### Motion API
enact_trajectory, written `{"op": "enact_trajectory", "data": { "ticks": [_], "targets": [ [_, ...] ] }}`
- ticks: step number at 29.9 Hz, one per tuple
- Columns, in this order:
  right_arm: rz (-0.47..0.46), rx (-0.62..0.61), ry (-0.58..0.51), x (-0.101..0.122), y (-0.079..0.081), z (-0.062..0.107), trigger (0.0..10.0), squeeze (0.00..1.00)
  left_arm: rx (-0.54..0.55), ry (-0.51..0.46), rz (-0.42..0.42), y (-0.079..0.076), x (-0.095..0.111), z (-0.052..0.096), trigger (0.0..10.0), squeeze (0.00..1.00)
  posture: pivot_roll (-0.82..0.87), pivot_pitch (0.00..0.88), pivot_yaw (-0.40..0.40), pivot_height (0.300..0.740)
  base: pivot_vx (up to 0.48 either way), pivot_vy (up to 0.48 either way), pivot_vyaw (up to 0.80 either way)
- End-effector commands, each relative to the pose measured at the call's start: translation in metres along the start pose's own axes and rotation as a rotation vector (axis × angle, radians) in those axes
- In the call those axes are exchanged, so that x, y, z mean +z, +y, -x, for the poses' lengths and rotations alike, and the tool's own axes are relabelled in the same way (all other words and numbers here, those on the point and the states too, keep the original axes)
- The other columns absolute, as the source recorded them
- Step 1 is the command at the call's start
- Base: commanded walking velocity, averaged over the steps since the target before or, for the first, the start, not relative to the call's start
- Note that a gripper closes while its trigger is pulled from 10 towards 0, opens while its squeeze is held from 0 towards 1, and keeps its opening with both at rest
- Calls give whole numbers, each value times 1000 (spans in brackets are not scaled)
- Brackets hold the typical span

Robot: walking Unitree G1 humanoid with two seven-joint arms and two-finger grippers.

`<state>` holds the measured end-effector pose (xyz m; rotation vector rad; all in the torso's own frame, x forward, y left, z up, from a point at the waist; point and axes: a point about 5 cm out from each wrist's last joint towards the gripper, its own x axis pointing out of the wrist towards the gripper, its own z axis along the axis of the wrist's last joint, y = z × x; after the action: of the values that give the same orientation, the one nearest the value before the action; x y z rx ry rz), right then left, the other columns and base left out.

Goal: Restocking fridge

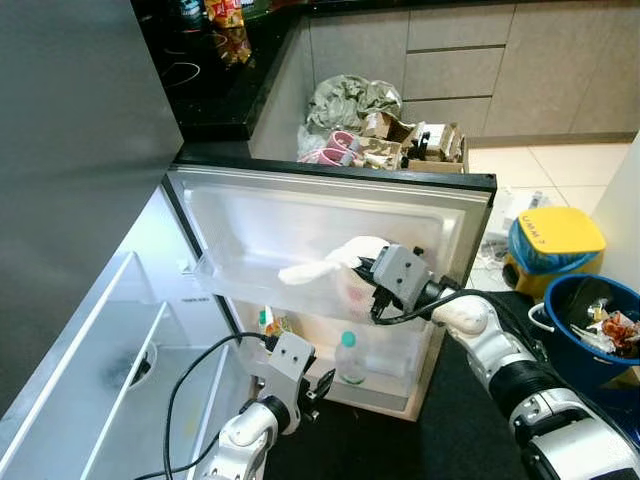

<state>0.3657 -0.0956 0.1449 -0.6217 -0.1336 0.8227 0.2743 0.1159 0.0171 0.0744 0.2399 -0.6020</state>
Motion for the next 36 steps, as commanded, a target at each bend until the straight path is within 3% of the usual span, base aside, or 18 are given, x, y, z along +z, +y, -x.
{"op": "enact_trajectory", "data": {
  "ticks": [1, 15, 16, 17, 27, 29, 30, 31, 32, 36],
  "targets": [
    [-8, 51, 72, -13, 10, 2, 10000, 0, -20, 19, 5, -4, -5, 2, 10000, 0, -69, 118, 42, 726, 0, 0, 0],
    [-46, 23, 151, -22, 2, 4, 10000, 4, -54, 6, -7, -6, 1, -1, 10000, 0, -66, 116, 46, 726, 0, 0, 0],
    [-63, 20, 154, -22, 1, 4, 10000, 271, -55, 7, -7, -6, 1, -1, 10000, 0, -67, 115, 47, 726, 0, 0, 0],
    [-79, 12, 155, -23, -1, 5, 10000, 1000, -57, 7, -7, -6, 1, 0, 10000, 0, -67, 115, 47, 726, 0, 0, 0],
    [-121, -36, 133, -19, -13, 6, 10000, 1000, -62, 7, -7, -7, 1, -1, 10000, 0, -73, 102, 52, 726, 0, 0, 0],
    [-204, -88, 54, -6, -32, 8, 10000, 1000, -64, 4, -7, -6, 2, -2, 10000, 0, -80, 96, 55, 726, 0, 0, 0],
    [-204, -88, 54, -6, -32, 8, 10000, 1000, -64, 4, -7, -6, 2, -2, 10000, 0, -80, 96, 55, 726, 0, 0, 0],
    [-246, -93, 18, 1, -41, 10, 10000, 596, -66, 3, -6, -6, 2, -2, 10000, 0, -80, 96, 55, 726, 0, 0, 0],
    [-276, -81, -15, 8, -48, 11, 10000, 0, -69, 3, -3, -6, 2, -2, 10000, 0, -80, 96, 55, 726, 0, 0, 0],
    [-288, -40, -46, 18, -56, 15, 10000, 0, -79, 6, -1, -8, 1, -2, 10000, 0, -87, 91, 59, 726, 0, 0, 0]
  ]
}}
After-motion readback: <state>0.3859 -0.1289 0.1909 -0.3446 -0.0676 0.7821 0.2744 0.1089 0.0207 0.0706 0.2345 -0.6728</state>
